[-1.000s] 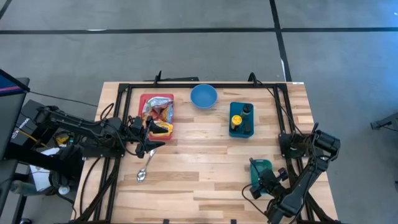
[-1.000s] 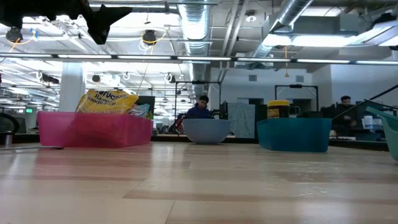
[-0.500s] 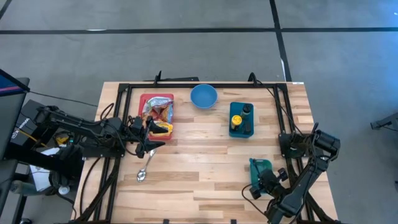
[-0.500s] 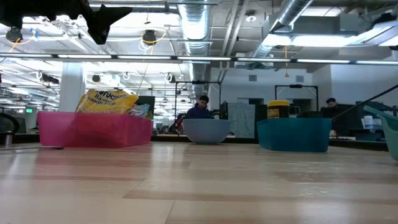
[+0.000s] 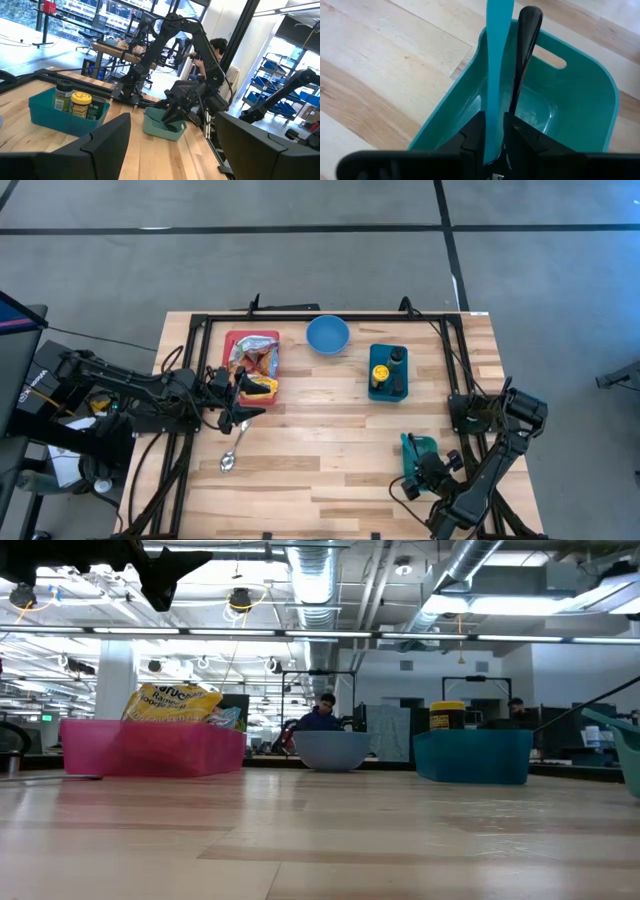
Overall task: Pick & Place Food Item
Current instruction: Put the silver spoon into the green bin
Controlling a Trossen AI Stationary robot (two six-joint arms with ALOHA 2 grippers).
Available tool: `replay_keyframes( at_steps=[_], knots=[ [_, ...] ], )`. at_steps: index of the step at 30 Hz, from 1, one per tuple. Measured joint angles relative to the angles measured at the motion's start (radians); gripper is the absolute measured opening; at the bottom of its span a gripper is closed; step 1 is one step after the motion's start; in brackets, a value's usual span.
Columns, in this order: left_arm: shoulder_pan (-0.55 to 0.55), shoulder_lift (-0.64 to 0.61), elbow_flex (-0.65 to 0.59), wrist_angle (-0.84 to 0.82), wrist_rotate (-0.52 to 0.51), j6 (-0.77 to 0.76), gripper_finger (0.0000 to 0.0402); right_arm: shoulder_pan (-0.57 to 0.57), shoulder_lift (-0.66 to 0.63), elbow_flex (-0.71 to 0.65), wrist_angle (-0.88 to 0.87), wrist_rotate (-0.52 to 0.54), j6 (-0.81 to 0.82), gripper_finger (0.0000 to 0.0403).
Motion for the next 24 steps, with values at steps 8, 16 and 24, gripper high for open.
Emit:
replay_keyframes(
  at_steps=[8, 16, 24],
  knots=[
    [0.000, 0.000, 0.000, 0.000, 0.000, 0.000, 0.0286, 0.000, -0.008, 0.067, -0.077, -0.001, 0.000, 0.0062],
    [0.000, 0.000, 0.000, 0.000, 0.000, 0.000, 0.0286, -0.018, -0.008, 0.157, -0.173, 0.023, 0.000, 0.0062],
    [0.000, 0.000, 0.000, 0.000, 0.000, 0.000, 0.0286, -0.081, -0.009, 0.231, -0.222, 0.256, -0.039, 0.0053]
  ],
)
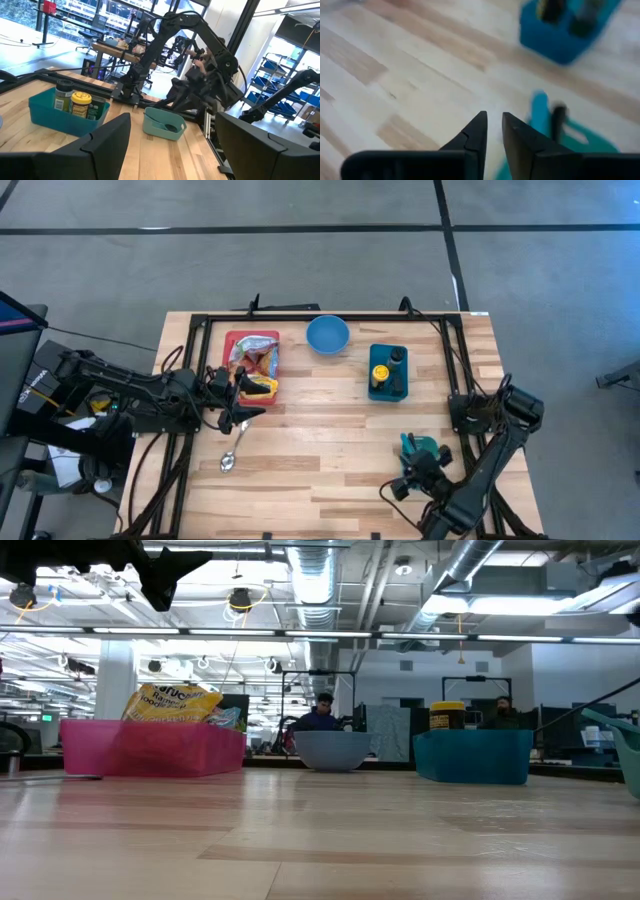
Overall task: Pick & Place Food Item
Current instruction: Put the silver spoon into the green bin
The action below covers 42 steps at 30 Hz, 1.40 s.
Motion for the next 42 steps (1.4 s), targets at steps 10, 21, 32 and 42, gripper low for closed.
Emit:
replay_keyframes(
  at_steps=[10, 21, 32, 42],
  knots=[
    [0.000, 0.000, 0.000, 0.000, 0.000, 0.000, 0.0286, -0.134, 0.000, 0.027, 0.116, 0.287, -0.362, 0.0006],
    [0.000, 0.000, 0.000, 0.002, 0.000, 0.000, 0.0286, -0.306, 0.000, 0.027, 0.456, 0.214, -0.945, 0.0001],
    [0.000, 0.000, 0.000, 0.003, 0.000, 0.000, 0.0286, -0.447, 0.000, 0.027, 0.959, -0.270, -1.644, 0.0001],
    [0.000, 0.000, 0.000, 0.008, 0.000, 0.000, 0.0286, -0.525, 0.000, -0.080, 1.282, -0.556, -1.823, 0.0000]
  ],
)
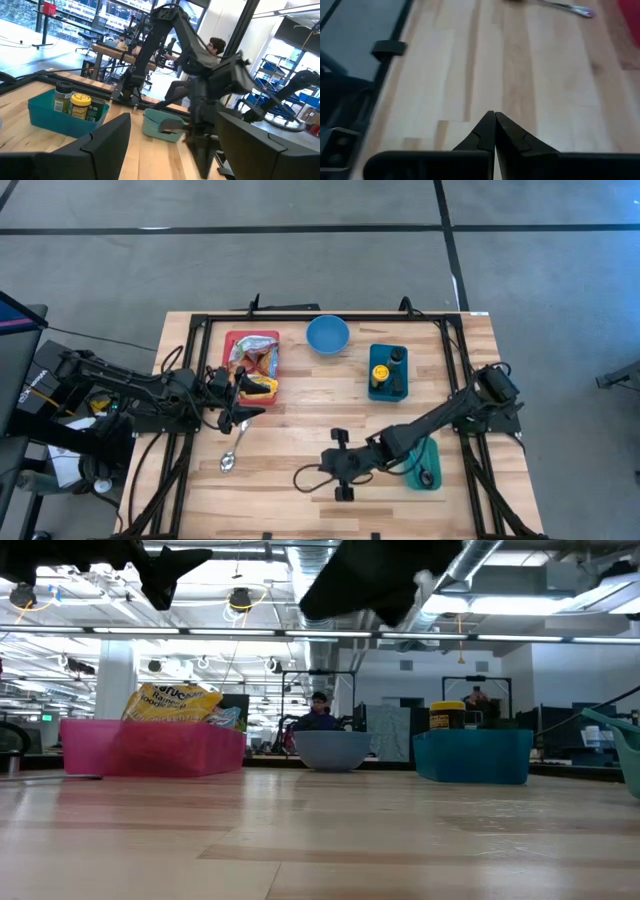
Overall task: Pick & Place Food Item
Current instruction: Put the silver spoon into the green bin
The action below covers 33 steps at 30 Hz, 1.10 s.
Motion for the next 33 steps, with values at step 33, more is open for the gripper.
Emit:
replay_keyframes(
  at_steps=[33],
  knots=[
    [0.000, 0.000, 0.000, 0.068, 0.000, 0.000, 0.0286, -0.075, 0.001, -0.206, 0.323, 0.053, -0.065, 0.0000]
  ],
)
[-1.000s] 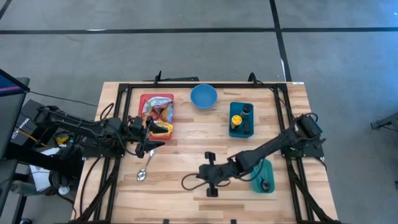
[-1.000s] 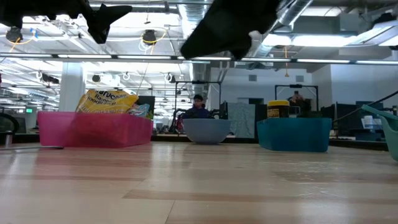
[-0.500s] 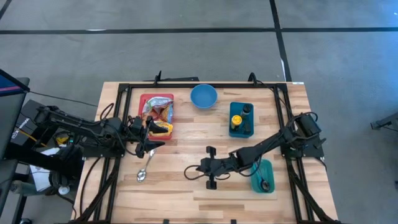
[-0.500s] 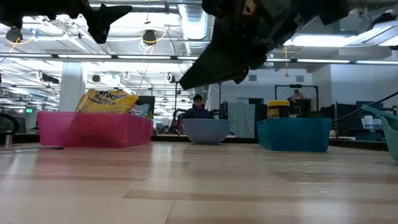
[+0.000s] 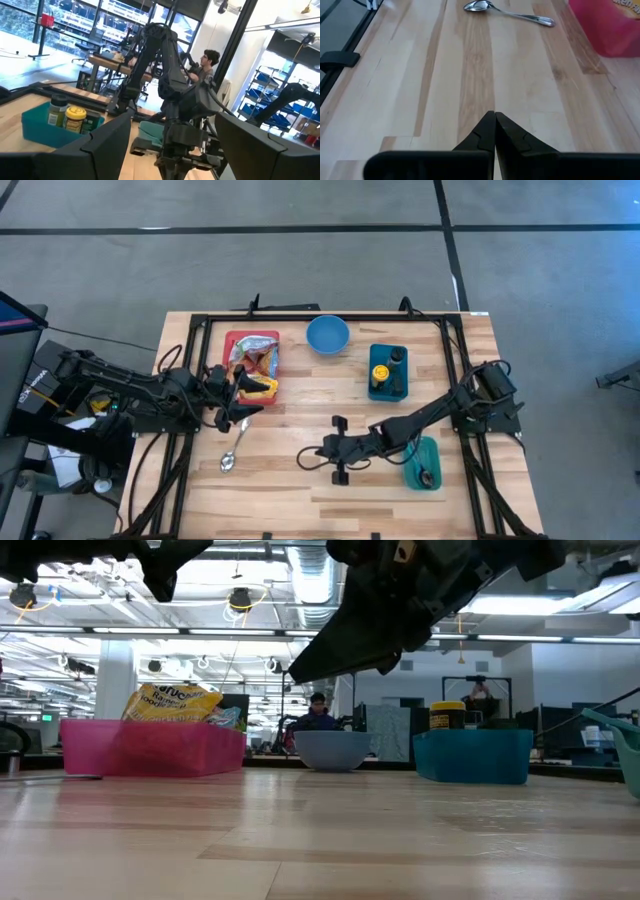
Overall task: Pick & Place Food Item
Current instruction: Put the silver spoon into the green bin
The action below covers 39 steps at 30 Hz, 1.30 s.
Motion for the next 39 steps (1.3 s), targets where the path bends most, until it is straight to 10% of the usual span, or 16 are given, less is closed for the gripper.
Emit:
replay_keyframes(
  at_steps=[17, 26, 39],
  knots=[
    [-0.001, 0.000, 0.000, 0.086, 0.283, -0.043, 0.0286, 0.001, 0.000, 0.000, -0.036, 0.021, -0.020, 0.0000],
    [-0.001, 0.000, 0.000, -0.086, 0.029, -0.172, 0.0240, -0.049, 0.000, 0.000, -0.081, 0.021, -0.087, 0.0000],
    [-0.101, 0.001, 0.000, -0.202, -0.072, -0.323, 0.0123, -0.105, 0.000, -0.023, -0.097, 0.024, -0.113, 0.0000]
  ],
)
